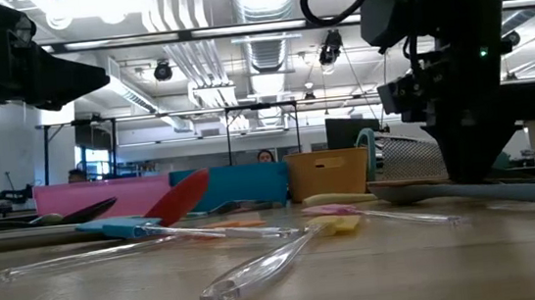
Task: Pick & Place Kitchen Items
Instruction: Put the gold knife into the blue bin
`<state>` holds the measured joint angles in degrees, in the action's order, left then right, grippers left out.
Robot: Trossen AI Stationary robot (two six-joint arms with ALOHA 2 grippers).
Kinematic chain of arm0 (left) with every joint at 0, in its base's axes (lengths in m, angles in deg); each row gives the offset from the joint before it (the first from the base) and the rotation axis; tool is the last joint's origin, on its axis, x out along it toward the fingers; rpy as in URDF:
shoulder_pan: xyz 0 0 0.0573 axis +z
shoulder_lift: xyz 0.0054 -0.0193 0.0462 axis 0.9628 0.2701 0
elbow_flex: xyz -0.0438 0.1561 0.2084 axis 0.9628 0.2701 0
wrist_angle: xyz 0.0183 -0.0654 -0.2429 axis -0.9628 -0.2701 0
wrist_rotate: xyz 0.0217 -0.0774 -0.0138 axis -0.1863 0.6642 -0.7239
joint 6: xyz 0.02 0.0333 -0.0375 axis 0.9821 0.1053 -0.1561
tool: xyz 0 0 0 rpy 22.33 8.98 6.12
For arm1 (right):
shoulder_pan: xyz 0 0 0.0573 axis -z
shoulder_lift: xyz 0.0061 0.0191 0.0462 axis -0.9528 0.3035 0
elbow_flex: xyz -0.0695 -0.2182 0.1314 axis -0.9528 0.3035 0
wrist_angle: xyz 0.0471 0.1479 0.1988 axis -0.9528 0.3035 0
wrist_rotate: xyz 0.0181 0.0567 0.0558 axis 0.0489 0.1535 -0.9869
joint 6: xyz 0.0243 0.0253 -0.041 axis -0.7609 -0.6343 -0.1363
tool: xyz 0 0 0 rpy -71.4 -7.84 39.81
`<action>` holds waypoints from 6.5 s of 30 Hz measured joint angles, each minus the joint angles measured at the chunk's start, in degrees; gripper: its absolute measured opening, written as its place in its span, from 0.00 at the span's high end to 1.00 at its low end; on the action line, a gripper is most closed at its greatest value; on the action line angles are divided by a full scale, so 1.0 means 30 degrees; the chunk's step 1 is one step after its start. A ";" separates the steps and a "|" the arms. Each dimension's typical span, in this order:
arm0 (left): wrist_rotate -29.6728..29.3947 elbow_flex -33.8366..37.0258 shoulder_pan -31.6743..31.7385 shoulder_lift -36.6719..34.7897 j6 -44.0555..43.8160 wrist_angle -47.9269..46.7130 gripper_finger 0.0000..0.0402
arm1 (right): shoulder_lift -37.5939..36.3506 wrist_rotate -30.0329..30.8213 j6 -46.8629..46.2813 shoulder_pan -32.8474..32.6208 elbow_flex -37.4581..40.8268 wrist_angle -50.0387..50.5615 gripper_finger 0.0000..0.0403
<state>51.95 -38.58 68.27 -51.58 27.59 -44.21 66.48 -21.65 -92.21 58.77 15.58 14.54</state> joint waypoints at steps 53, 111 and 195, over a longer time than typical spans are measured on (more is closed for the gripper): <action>0.0229 -0.0015 0.0000 0.0409 -0.6922 0.0925 0.53 | -0.3710 0.5514 0.6803 -0.0019 -0.5667 0.2178 0.93; 0.1658 -1.1460 0.0056 2.2398 -0.8901 0.3573 0.53 | 0.2129 2.3268 2.5907 -0.1457 -0.4290 -1.1176 0.93; 0.1974 -1.7161 -0.0007 2.7027 -0.3764 0.1800 0.53 | 0.0770 2.0827 1.5410 -0.1224 -0.5490 0.0891 0.93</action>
<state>57.87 -90.06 68.24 29.50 16.29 -38.81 68.79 40.83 -45.98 55.10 -0.89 17.21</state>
